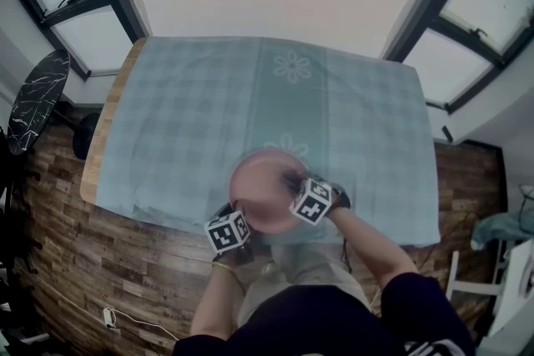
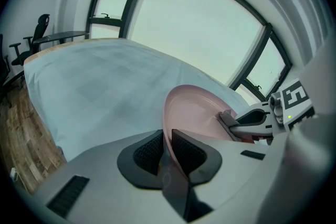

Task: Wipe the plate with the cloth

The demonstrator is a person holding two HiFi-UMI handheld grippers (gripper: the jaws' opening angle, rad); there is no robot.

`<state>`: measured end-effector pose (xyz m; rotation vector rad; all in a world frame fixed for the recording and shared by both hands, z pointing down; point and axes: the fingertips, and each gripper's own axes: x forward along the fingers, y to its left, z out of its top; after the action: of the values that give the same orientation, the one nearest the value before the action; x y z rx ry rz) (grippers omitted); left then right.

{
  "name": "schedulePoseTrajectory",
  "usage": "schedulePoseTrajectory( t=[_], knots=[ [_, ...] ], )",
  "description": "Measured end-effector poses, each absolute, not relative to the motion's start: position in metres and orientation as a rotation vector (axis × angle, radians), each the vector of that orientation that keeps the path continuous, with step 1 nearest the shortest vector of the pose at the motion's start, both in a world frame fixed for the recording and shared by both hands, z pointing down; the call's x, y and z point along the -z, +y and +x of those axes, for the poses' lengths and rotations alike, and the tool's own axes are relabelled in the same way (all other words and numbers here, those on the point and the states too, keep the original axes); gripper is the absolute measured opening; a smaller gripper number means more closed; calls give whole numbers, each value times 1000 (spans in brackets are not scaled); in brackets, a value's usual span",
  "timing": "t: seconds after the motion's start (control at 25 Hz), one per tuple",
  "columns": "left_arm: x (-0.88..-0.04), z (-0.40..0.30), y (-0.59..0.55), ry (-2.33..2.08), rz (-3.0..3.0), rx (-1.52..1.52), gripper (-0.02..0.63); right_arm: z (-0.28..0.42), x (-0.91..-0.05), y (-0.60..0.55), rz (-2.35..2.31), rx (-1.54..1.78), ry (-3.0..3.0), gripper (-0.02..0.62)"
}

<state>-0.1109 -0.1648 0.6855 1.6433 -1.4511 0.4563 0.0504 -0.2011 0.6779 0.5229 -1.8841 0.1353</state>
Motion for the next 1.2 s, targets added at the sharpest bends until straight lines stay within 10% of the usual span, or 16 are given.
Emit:
schedulePoseTrajectory(
  t=[1.2],
  knots=[
    [-684, -110, -164, -1454, 1646, -456, 55, 17, -673, -125, 327, -123, -1924, 34]
  ],
)
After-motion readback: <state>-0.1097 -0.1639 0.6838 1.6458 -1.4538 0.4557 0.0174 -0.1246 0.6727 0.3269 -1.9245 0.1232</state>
